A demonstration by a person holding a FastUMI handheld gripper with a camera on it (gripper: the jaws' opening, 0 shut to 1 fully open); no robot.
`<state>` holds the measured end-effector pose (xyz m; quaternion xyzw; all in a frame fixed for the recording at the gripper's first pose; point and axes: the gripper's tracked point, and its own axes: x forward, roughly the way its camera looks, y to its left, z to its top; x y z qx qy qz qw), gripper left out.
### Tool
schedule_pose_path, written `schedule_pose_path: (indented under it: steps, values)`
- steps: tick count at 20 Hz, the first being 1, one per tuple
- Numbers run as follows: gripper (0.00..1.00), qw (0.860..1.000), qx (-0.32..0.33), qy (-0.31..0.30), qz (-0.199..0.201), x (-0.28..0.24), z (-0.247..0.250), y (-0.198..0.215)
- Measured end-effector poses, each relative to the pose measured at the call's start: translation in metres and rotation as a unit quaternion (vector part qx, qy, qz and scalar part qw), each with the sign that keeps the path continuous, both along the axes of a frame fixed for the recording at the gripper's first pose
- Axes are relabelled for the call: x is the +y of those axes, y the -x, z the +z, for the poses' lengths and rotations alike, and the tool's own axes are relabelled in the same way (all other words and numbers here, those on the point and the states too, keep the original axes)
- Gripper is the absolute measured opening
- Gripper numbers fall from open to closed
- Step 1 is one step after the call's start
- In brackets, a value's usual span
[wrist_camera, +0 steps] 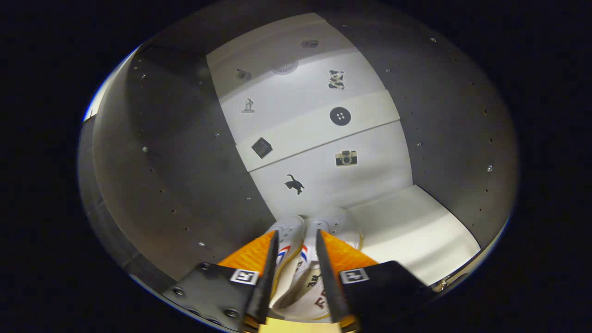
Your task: Open the shoe cabinet door, grab the shoes and put them into the shoe cabinet, then close the shoe cabinet door.
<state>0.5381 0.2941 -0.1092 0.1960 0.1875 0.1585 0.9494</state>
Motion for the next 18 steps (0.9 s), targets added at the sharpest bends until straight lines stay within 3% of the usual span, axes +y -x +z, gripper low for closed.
schedule_pose_path:
  steps: [3,4,8,18]
  values:
    - [0.9,0.999,-0.037,0.034,-0.007,-0.009,0.021,0.025]
    - [0.96,0.997,-0.052,0.051,-0.009,-0.012,0.028,0.037]
    - [0.97,0.989,-0.107,0.105,-0.005,-0.02,0.06,0.095]
    - [0.97,0.983,-0.148,0.105,0.013,-0.044,0.108,0.223]
